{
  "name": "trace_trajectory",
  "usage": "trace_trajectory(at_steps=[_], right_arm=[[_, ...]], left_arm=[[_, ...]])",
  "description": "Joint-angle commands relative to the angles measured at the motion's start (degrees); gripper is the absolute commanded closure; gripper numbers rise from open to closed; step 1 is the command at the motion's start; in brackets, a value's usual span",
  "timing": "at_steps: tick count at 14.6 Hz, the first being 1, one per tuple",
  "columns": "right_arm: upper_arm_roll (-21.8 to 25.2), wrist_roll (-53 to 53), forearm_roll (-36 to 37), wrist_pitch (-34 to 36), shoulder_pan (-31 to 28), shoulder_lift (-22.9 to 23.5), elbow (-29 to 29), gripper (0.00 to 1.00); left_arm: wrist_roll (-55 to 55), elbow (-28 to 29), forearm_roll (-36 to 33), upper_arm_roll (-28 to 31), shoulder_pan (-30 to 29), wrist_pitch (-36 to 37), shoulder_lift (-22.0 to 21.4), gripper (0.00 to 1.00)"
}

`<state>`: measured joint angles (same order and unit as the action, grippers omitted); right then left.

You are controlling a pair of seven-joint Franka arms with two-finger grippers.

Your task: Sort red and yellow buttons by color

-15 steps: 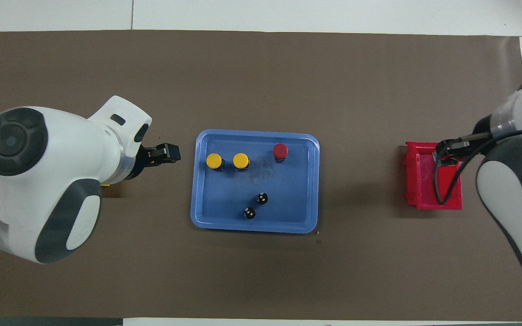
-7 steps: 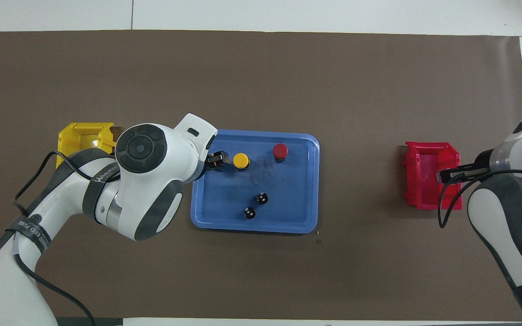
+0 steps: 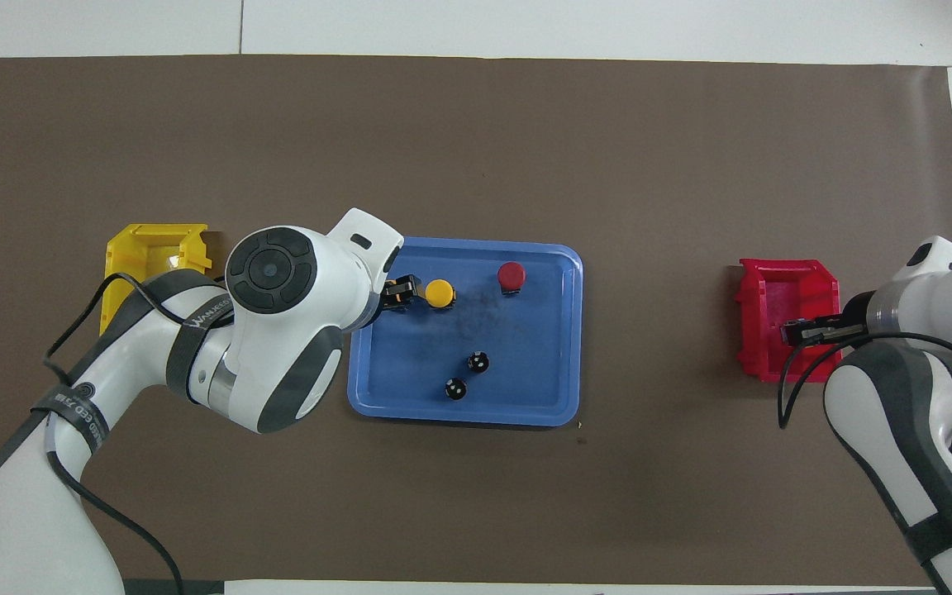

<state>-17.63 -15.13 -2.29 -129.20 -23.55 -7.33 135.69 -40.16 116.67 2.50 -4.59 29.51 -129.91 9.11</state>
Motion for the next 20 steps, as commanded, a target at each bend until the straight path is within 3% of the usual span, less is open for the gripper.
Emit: trace_trajectory(at_steps=[1, 4, 8, 9, 10, 12, 17, 20], right_arm=[[-0.21, -0.87, -1.67, -2.28, -0.09, -0.05, 1.76, 0.87], [-0.3, 0.18, -1.58, -5.7, -0.01, 1.69, 2.65, 0.86], [-0.3, 0.36, -1.58, -5.54, 0.52, 1.71, 2.65, 0.86], [-0.3, 0.8, -1.67, -5.45, 1.65, 1.79, 2.65, 0.8], [-0.3, 0.98, -1.58, -5.28, 1.84, 1.71, 2.65, 0.69], [-0.3, 0.72, -1.58, -4.75, 1.75, 2.05, 1.86, 0.63], [-0.21, 0.02, -1.49, -1.94, 1.58, 2.76, -1.13, 0.42], [-0.21, -0.95, -1.49, -0.8, 1.4, 2.76, -2.35, 0.33]], left_arm=[[-0.98, -1.0, -1.44, 0.99, 1.08, -1.3, 0.82, 0.13], [-0.98, -1.0, -1.88, 0.99, 1.08, -1.83, 0.91, 0.14], [-1.68, -3.64, -1.97, 1.07, 1.43, -1.57, 4.43, 0.15], [-1.68, -3.64, -1.97, 1.16, 1.43, -1.31, 4.43, 0.18], [-1.85, -3.9, -1.97, 1.16, 1.43, -1.05, 4.43, 0.29], [-2.03, -4.08, -1.88, 1.16, 1.43, -0.87, 4.43, 0.98], [-2.73, -8.81, -1.88, 1.34, 1.25, 3.95, 5.13, 0.98], [-2.21, -12.16, -1.97, 1.51, 0.29, 14.04, 2.59, 0.99]])
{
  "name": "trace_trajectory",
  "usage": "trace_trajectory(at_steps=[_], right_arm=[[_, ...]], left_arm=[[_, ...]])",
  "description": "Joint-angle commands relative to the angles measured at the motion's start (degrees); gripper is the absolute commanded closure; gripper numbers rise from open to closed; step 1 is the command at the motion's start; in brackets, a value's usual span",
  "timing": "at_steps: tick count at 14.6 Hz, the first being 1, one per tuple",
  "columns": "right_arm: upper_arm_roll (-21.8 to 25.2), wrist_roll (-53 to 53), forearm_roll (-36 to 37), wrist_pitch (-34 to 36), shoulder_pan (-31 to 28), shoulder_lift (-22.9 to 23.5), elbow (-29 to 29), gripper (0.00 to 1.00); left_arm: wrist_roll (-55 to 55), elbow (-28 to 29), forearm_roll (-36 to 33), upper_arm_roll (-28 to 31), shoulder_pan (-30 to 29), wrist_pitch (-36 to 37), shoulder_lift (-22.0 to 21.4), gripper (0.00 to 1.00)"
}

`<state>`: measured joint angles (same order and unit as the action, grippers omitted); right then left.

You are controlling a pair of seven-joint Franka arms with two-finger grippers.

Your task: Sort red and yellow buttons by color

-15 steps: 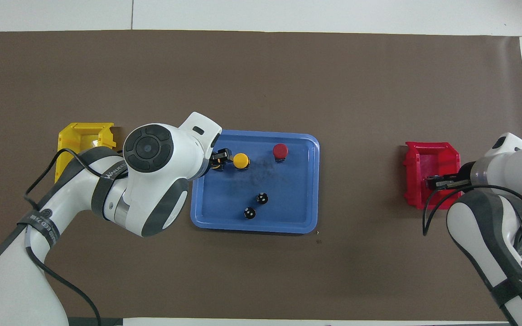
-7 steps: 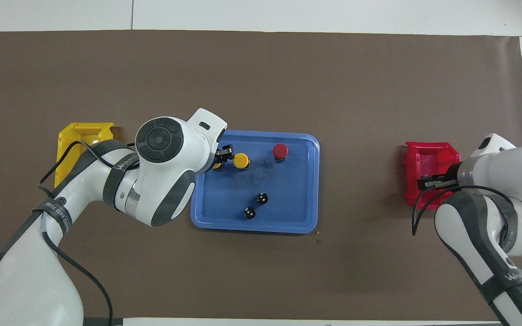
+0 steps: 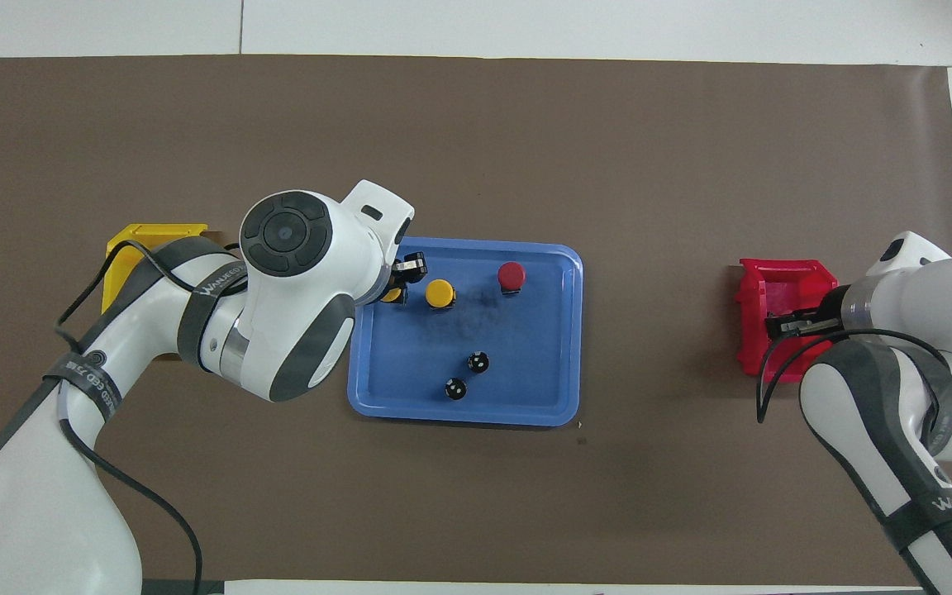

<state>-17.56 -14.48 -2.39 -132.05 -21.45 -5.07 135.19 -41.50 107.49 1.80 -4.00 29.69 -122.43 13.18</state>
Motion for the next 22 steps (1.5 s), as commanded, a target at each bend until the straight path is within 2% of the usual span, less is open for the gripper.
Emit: trace_trajectory(at_steps=[1, 4, 7, 9, 12, 14, 17, 19, 22], right_arm=[[-0.28, -1.52, -1.39, 4.58, -0.61, 0.58, -3.78, 0.33], [-0.28, -0.99, -1.3, 12.23, -0.35, 1.37, -10.63, 0.33], [-1.5, 3.37, -1.21, 17.6, 0.79, 3.04, -17.83, 0.33], [-1.6, 10.57, -0.34, 20.59, 6.57, 6.19, -24.33, 0.33], [-1.6, 24.45, 1.6, 18.76, 15.79, 9.45, -29.26, 0.33], [-1.42, 37.0, 3.69, 19.02, 24.13, 17.15, -38.72, 0.32], [-1.6, 50.22, 13.35, 20.08, 33.9, 29.9, -52.45, 0.29], [-1.51, 51.21, 16.96, 17.98, 37.09, 34.41, -53.28, 0.28], [-1.6, 51.3, 17.86, 12.62, 36.66, 35.13, -49.7, 0.28]], left_arm=[[-0.52, -2.9, -1.53, 1.1, -0.68, 8.51, -2.97, 0.99], [8.68, -2.73, -3.64, 1.1, -7.08, 13.18, -6.31, 0.99], [18.87, -1.93, -3.64, 1.1, -14.9, 13.97, -8.95, 0.99], [24.86, -1.93, -3.64, 1.01, -19.91, 14.5, -9.92, 0.99], [29.79, -1.67, -3.55, 1.01, -24.23, 14.95, -10.36, 0.99], [33.04, 1.39, -3.55, 1.1, -26.78, 13.54, -11.67, 0.99], [35.25, 7.18, -3.55, 1.01, -29.51, 8.28, -13.78, 0.98], [35.25, 11.58, -3.47, 1.01, -29.87, 5.03, -15.11, 0.98], [35.17, 15.99, -3.47, 1.01, -29.87, -0.85, -15.2, 0.98]])
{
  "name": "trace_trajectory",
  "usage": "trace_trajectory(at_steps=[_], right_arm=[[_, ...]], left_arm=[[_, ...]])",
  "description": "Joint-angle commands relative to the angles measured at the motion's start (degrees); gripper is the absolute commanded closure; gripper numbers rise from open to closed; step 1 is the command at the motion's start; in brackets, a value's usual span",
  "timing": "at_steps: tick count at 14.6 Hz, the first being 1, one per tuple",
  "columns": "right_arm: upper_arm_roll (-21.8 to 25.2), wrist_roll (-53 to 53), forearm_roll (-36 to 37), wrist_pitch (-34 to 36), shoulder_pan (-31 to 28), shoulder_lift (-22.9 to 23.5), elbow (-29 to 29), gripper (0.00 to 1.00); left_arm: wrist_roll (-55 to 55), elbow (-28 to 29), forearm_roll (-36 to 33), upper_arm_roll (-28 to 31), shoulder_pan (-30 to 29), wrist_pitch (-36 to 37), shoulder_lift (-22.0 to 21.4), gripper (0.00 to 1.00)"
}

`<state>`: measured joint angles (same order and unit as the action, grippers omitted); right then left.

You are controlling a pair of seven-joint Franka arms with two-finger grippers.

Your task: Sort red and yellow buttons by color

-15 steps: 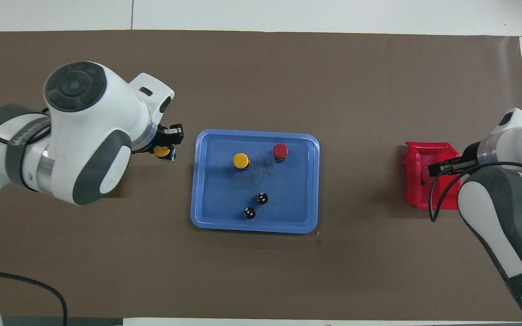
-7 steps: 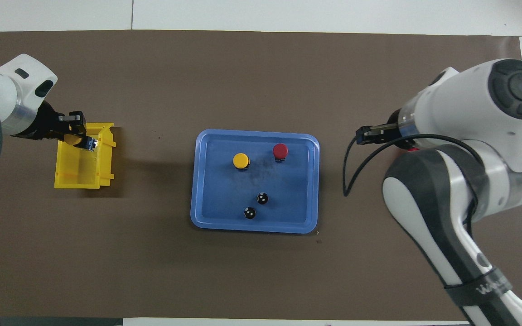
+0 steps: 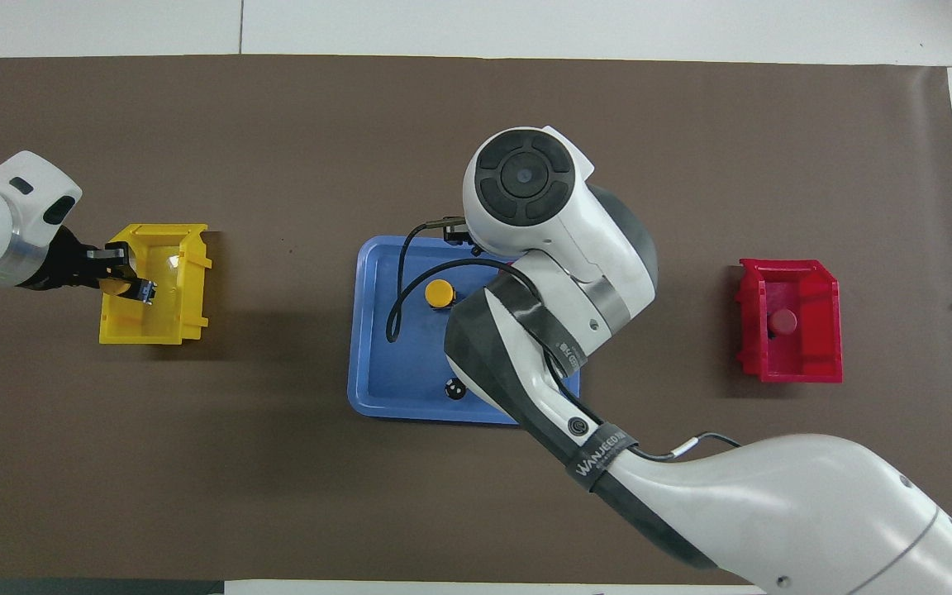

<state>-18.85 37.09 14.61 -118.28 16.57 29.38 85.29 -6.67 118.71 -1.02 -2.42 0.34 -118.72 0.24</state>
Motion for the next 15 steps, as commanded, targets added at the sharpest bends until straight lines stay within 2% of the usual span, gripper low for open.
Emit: trace_trajectory(at_steps=[1, 3, 7, 8, 9, 10, 13, 15], right_arm=[[-0.31, -0.35, 0.69, -2.47, -1.28, 0.51, 1.54, 0.27], [-0.31, -0.35, 0.34, -3.01, -1.45, -0.02, 3.56, 0.25], [-0.48, -0.35, -0.54, -6.25, -2.33, -1.68, 8.65, 0.27], [-0.48, -0.35, -1.15, -7.39, -2.42, -2.04, 9.97, 0.28], [-0.48, -0.35, -1.42, -7.93, -2.42, -2.3, 10.86, 0.29], [-0.48, -0.35, -1.51, -7.84, -2.5, -2.39, 11.22, 0.3], [-0.48, -0.35, -1.51, -8.02, -2.33, -3.44, 13.58, 0.3], [-0.48, -0.26, -1.6, -7.93, -2.33, -3.8, 14.38, 0.31]], left_arm=[[0.35, 5.56, -0.65, -0.57, -0.51, -6.07, -1.74, 0.98], [0.35, 7.49, -0.65, -0.57, -0.51, -8.54, -1.03, 0.97], [0.61, 10.83, -0.65, -0.57, -0.51, -14.69, -0.33, 0.95], [0.61, 10.75, -0.65, -0.57, -0.51, -14.7, -0.24, 0.74], [0.52, 10.75, -0.65, -0.57, -0.51, -14.7, -0.24, 0.48], [0.52, 10.75, -0.65, -0.57, -0.51, -14.61, -0.24, 0.37], [-0.27, 9.26, -0.65, -0.57, 0.1, -12.78, -0.24, 0.32], [-0.18, 6.2, -0.65, -0.57, 0.1, -7.52, -1.46, 0.32]])
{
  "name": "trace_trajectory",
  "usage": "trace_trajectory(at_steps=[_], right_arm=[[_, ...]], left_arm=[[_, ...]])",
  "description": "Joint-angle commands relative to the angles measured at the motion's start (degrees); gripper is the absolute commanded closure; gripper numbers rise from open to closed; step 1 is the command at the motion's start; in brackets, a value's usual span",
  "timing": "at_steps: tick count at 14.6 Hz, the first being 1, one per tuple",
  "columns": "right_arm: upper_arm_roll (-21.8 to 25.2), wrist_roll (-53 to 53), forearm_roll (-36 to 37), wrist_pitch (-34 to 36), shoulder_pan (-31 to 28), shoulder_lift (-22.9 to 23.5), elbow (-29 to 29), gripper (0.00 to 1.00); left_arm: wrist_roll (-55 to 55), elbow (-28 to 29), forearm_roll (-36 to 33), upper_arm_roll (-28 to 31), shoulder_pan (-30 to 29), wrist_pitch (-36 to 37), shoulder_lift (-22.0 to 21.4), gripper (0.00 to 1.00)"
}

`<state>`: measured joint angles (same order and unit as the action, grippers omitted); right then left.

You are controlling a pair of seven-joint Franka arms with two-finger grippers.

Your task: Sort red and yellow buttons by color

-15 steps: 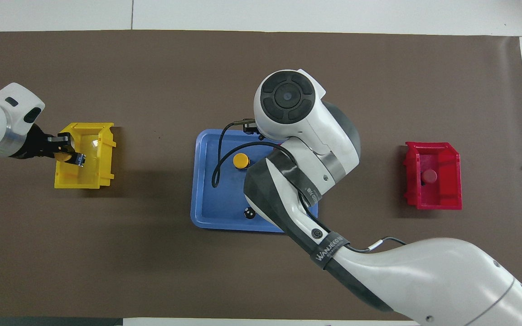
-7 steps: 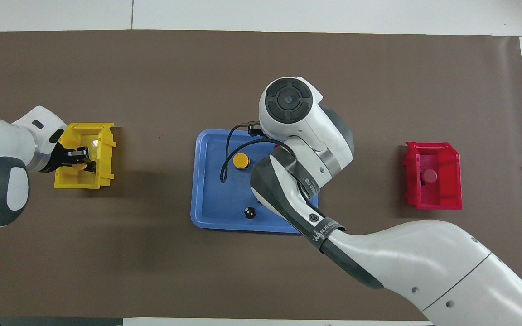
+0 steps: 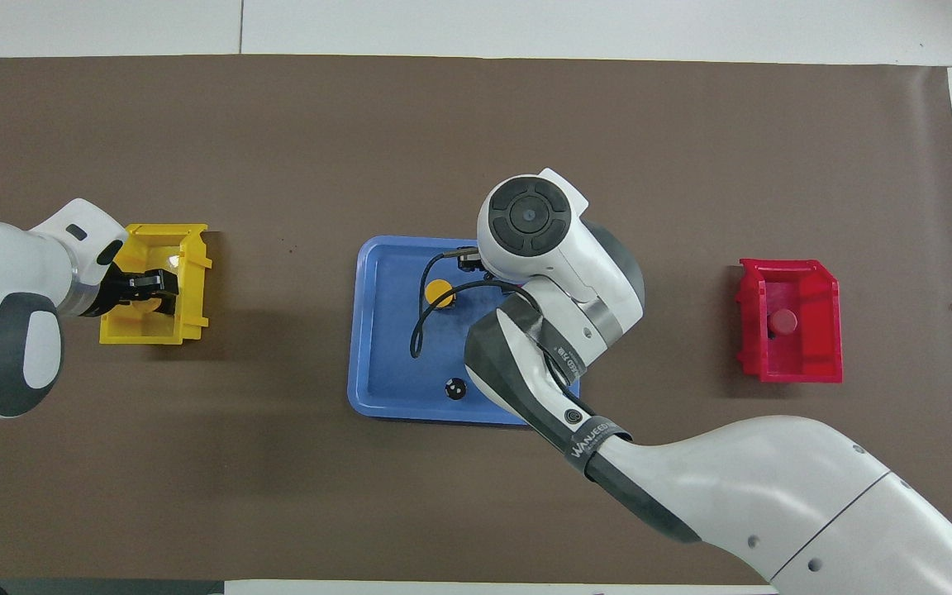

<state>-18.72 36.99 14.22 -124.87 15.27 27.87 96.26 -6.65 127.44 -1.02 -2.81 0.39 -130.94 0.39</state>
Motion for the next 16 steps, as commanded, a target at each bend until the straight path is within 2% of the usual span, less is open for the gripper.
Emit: trace_trajectory(at_steps=[1, 3, 5, 7, 8, 10, 11, 13, 15, 16], right_arm=[[-0.61, 0.1, -1.22, -1.34, -0.94, -2.38, 3.59, 0.32], [-0.7, 1.59, -1.22, -1.6, -0.86, -2.38, 3.94, 0.37], [-0.79, 1.68, -1.22, -1.52, -0.85, -2.38, 3.94, 0.58], [-0.7, 1.59, -2.79, -1.43, -0.77, -2.29, 3.33, 0.8], [-0.7, 1.51, -2.97, -0.04, -0.68, -2.29, 1.58, 0.88], [-0.7, -0.42, -2.97, 6.09, -1.73, -2.38, -3.33, 0.89], [-0.7, -4.34, -3.06, 9.43, -4.34, -3.68, -5.1, 0.89], [-0.7, -13.74, -6.29, 13.49, -10.06, -9.38, -4.33, 0.89], [-0.7, -25.77, -7.8, 19.55, -18.65, -16.41, -0.57, 0.88], [-0.7, -30.53, -9.9, 20.27, -23.05, -19.49, 1.81, 0.88]], left_arm=[[-0.03, -4.89, -0.65, -0.18, -0.04, 8.29, -2.32, 0.32], [-0.2, -9.73, -0.56, -0.27, 0.05, 14.19, -2.5, 0.32], [-2.64, -10.89, 0.49, -1.05, 1.45, 15.01, -2.33, 0.28], [-8.52, -10.37, 1.37, -1.06, 6.61, 13.44, -2.5, 0.17], [-12.55, -10.19, 1.37, -1.06, 9.6, 13.17, -2.42, 0.16], [-19.95, -9.67, 1.37, -0.97, 15.41, 11.07, -1.63, 0.13], [-22.59, -9.49, 1.46, -1.06, 17.43, 9.84, -1.36, 0.12], [-29.17, -9.75, 1.37, -0.97, 22.79, 8.69, -0.57, 0.12], [-36.64, -10.01, 1.37, -0.88, 28.23, 5.53, 1.26, 0.12], [-38.85, -10.36, 1.29, -0.88, 30.0, 5.08, 2.15, 0.12]])
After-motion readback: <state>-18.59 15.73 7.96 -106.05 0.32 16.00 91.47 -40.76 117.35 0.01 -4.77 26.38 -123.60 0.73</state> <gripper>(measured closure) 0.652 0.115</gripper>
